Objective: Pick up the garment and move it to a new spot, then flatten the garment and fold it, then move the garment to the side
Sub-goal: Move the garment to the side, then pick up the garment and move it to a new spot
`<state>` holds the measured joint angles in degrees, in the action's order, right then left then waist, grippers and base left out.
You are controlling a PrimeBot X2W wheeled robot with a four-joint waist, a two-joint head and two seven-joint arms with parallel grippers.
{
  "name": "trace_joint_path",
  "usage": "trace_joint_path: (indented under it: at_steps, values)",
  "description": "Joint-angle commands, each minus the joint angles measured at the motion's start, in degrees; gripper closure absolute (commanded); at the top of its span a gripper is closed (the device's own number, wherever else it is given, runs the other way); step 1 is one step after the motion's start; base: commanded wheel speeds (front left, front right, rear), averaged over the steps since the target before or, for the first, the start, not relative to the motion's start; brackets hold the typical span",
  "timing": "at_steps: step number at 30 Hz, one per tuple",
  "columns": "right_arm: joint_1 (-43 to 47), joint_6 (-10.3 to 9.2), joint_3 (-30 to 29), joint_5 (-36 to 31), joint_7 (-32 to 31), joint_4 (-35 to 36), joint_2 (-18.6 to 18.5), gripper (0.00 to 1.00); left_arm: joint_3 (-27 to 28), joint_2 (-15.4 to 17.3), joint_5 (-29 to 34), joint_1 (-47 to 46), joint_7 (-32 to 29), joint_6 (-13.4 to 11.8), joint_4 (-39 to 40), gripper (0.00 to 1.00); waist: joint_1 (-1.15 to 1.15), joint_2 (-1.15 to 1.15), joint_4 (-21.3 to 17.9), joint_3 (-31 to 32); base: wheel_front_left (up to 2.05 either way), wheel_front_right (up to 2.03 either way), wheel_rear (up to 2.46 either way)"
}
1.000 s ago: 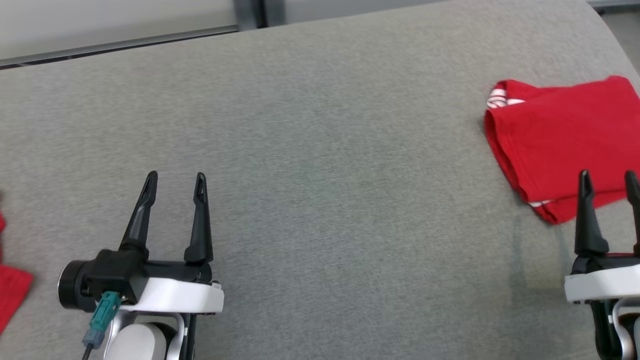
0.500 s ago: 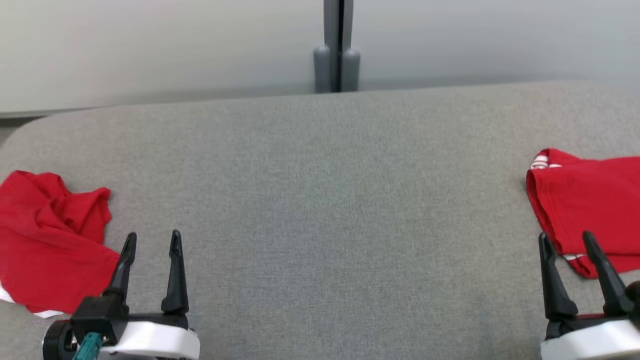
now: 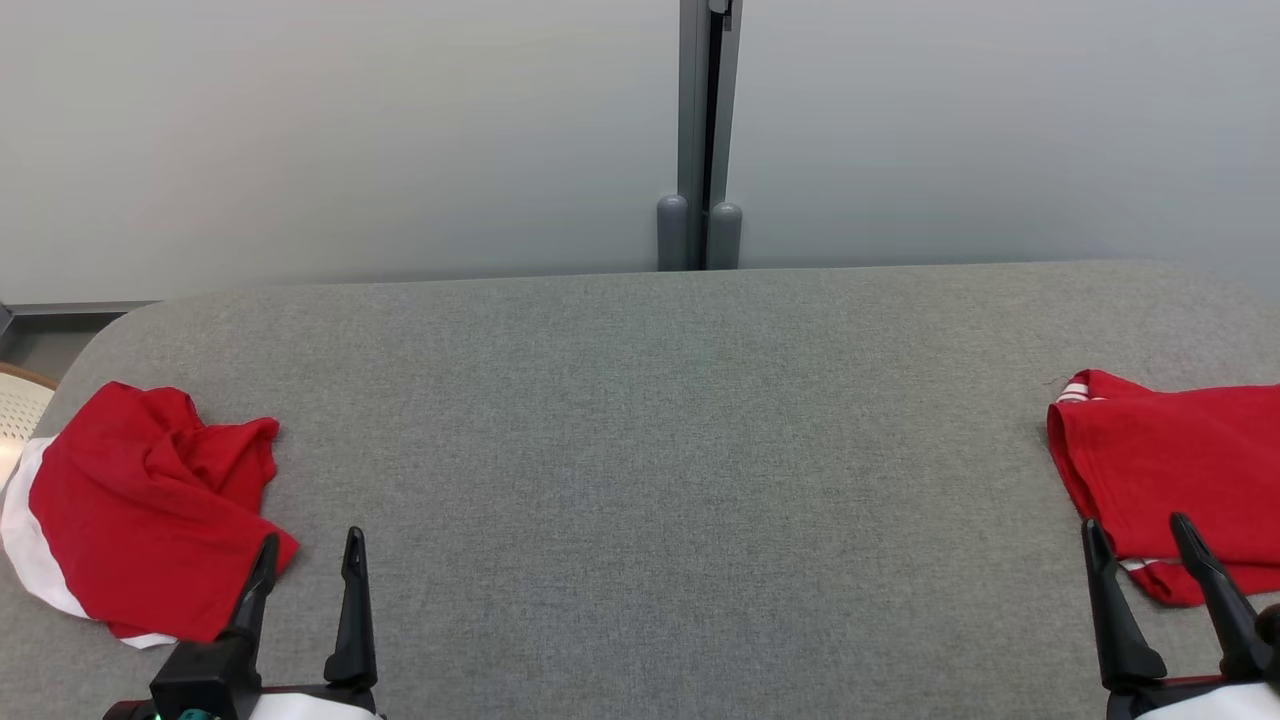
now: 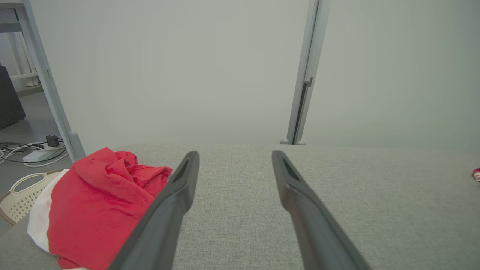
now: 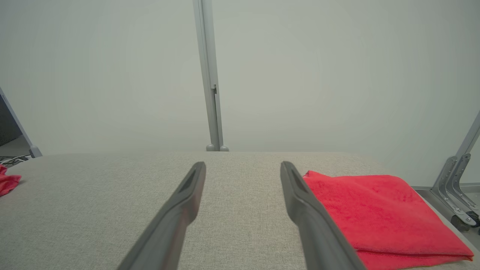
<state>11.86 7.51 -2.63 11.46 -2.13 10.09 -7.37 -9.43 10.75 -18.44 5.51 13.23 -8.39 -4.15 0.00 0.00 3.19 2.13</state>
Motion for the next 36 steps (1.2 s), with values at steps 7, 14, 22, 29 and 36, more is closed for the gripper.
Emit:
trace_joint_path:
  at_steps: [7, 14, 22, 29, 36]
  values:
    - [0.74, -0.04, -0.2, 0.48, -0.4, 0.47, 0.1, 0.0, -0.12, 0.63, -0.71, 0.16, 0.36, 0.18, -0.81, 0.0, 0.0, 0.0, -0.54, 0.3, 0.0, 0.0, 0.0]
    - [0.03, -0.04, 0.0, 0.81, 0.17, 0.12, 0.35, 0.0, -0.33, 0.7, -1.02, -0.34, 0.24, 0.16, -1.41, 0.0, 0.0, 0.0, -0.74, 0.13, 0.0, 0.0, 0.0]
    - [0.25, -0.03, -0.67, 0.14, 0.49, 0.81, 0.59, 0.0, -1.15, 1.0, -1.19, -2.72, -0.16, 1.04, -2.58, 0.0, 0.0, 0.0, 2.53, -0.26, 0.0, 0.0, 0.0]
    - [0.59, -0.03, -0.81, 0.02, 0.39, 1.79, 0.91, 0.0, -2.97, 1.47, -0.93, -6.53, -0.07, 3.55, -3.99, 0.0, 0.0, 0.0, 11.97, -0.34, 0.0, 0.0, 0.0]
    - [0.11, -0.03, -0.03, 0.38, 0.17, 1.76, 0.85, 0.0, -3.76, 3.12, 0.22, -8.78, 0.42, 4.85, -5.11, 0.0, 0.0, 0.0, 20.55, -0.23, 0.0, 0.0, 0.0]
